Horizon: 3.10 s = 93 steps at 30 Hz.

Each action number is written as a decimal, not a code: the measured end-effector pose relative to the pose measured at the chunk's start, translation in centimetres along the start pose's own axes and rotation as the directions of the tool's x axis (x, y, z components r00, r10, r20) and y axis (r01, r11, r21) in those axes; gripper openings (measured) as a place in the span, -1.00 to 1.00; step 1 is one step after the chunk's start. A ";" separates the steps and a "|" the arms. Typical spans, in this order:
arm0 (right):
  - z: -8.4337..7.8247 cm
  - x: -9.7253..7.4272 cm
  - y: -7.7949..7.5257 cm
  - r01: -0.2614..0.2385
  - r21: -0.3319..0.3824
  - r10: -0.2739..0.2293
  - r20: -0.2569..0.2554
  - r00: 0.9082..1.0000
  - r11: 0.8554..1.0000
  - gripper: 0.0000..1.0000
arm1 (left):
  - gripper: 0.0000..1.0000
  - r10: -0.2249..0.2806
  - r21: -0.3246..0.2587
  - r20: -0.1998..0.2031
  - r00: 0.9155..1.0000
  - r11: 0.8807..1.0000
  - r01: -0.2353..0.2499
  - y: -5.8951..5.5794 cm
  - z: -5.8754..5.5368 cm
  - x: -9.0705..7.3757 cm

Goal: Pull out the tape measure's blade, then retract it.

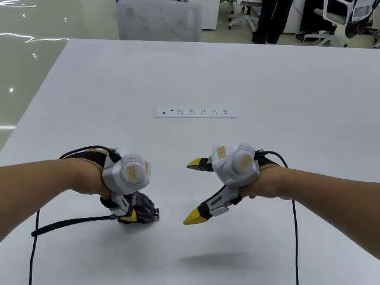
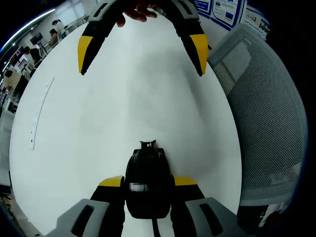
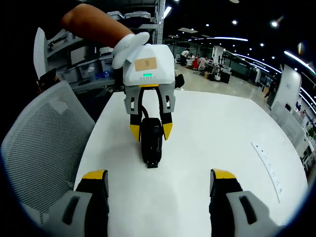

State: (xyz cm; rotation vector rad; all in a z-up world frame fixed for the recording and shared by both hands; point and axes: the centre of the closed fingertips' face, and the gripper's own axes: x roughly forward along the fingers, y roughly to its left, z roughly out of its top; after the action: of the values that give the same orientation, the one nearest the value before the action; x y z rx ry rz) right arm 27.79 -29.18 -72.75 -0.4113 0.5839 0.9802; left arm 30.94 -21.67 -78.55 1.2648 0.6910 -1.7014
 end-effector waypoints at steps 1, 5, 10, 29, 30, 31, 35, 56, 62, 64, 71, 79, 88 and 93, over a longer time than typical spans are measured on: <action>-0.1 0.2 0.0 -0.002 0.002 0.002 -0.004 1.000 1.000 0.70 | -0.36 -0.001 0.005 0.006 1.000 1.000 0.001 0.0 0.0 0.0; -1.4 1.3 0.6 -0.032 -0.015 0.031 -0.066 0.997 0.999 0.53 | -0.37 0.009 -0.030 0.012 1.000 1.000 -0.008 0.1 0.0 0.1; -1.9 2.8 0.6 -0.038 0.010 0.039 -0.079 0.996 0.999 0.53 | -0.37 0.019 -0.050 0.007 1.000 0.999 -0.018 0.1 0.1 0.1; -3.3 8.6 2.1 -0.090 0.014 0.091 -0.140 0.986 0.996 -0.26 | -0.37 -0.002 -0.070 0.005 1.000 0.998 0.002 0.1 0.0 0.1; -3.3 8.8 1.9 -0.085 0.017 0.086 -0.134 0.987 0.996 -0.27 | -0.37 -0.002 -0.069 0.005 1.000 0.998 0.002 0.1 0.0 0.1; -3.3 9.0 1.6 -0.077 0.022 0.079 -0.135 0.988 0.997 -0.34 | -0.37 -0.002 -0.072 0.006 1.000 0.997 0.002 0.1 0.0 0.1; -2.8 9.4 1.3 -0.067 0.025 0.070 -0.118 0.991 0.997 -0.55 | -0.37 -0.004 -0.078 0.012 1.000 0.997 0.004 0.1 0.0 0.1; -3.6 9.5 1.6 -0.080 0.010 0.081 -0.154 0.985 0.997 -0.79 | -0.37 -0.011 -0.097 0.005 1.000 0.995 0.012 0.3 0.1 0.3; -4.2 8.8 1.4 -0.090 0.004 0.089 -0.166 0.982 0.996 -0.79 | -0.37 -0.010 -0.111 0.013 1.000 0.994 0.012 0.3 0.2 0.2; -4.2 8.8 1.5 -0.094 0.008 0.094 -0.165 0.982 0.996 -0.78 | -0.37 -0.010 -0.113 0.014 1.000 0.994 0.012 0.3 0.2 0.3; -3.8 9.4 1.8 -0.100 -0.015 0.096 -0.180 0.979 0.995 -0.72 | -0.37 -0.014 -0.109 0.018 1.000 0.994 0.016 0.2 0.2 0.2; -3.5 10.3 1.5 -0.097 0.007 0.097 -0.187 0.978 0.995 -0.71 | -0.37 -0.015 -0.106 0.010 1.000 0.994 0.016 0.3 0.1 0.2; -4.0 9.6 1.6 -0.092 0.044 0.099 -0.176 0.979 0.995 -0.76 | -0.37 -0.016 -0.103 -0.008 1.000 0.995 0.015 0.2 0.0 0.1; -4.4 9.1 1.6 -0.094 0.045 0.101 -0.183 0.978 0.995 -0.76 | -0.37 -0.016 -0.103 -0.010 1.000 0.995 0.015 0.2 0.0 0.1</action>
State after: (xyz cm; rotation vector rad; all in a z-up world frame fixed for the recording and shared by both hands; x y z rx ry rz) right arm 29.11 -24.92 -82.00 -0.4479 0.7948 1.0300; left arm 31.08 -21.82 -78.64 1.2011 0.7865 -1.6508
